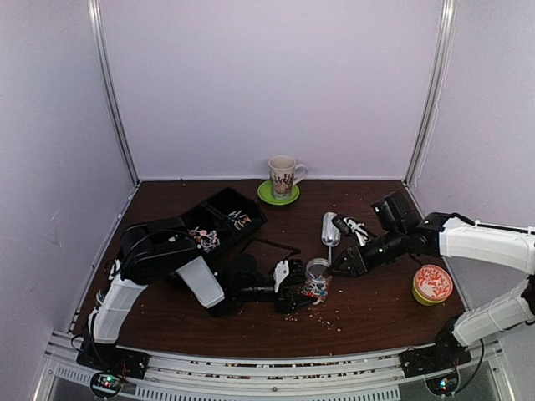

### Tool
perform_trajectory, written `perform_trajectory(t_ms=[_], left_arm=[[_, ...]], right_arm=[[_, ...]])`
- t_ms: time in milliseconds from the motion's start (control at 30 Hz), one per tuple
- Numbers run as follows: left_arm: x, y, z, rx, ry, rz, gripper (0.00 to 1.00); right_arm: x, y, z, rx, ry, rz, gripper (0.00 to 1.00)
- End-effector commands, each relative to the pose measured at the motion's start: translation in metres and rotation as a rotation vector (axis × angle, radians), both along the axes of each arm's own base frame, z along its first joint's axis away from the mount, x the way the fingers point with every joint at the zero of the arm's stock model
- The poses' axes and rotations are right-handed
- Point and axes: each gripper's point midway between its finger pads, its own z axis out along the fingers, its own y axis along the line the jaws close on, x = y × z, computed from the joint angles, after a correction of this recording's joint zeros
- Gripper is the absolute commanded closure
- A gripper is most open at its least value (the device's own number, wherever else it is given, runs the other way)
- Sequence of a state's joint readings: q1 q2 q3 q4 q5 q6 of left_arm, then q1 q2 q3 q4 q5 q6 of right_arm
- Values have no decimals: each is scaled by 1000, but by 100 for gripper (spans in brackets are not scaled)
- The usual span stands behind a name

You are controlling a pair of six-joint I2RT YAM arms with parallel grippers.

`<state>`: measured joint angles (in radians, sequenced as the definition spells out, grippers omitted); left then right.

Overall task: Pack the candies
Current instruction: Screw the box lid onto the packing bottle.

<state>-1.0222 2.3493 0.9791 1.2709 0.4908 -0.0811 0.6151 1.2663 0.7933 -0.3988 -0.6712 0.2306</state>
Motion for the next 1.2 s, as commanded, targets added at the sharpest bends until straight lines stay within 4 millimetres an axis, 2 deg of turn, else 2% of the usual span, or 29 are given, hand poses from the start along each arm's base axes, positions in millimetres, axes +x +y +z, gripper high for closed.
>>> perform_trajectory(t_ms=[0, 67, 200, 333, 500, 733, 1167], left_arm=[[5, 0, -16, 36, 26, 18, 39], [6, 0, -16, 37, 27, 18, 39], [6, -1, -16, 36, 27, 16, 39], [5, -1, -18, 41, 30, 15, 39], [5, 0, -19, 45, 29, 18, 39], [6, 0, -19, 50, 27, 20, 39], [7, 0, -19, 50, 26, 25, 39]], right_arm=[[2, -15, 7, -60, -64, -41, 68], [7, -19, 12, -84, -92, -60, 67], [21, -21, 23, -106, -148, -92, 58], [36, -11, 29, -100, -166, -104, 56], [48, 2, 26, -111, -164, -88, 56], [45, 22, 22, -81, -140, -18, 57], [27, 19, 6, -75, -81, 17, 73]])
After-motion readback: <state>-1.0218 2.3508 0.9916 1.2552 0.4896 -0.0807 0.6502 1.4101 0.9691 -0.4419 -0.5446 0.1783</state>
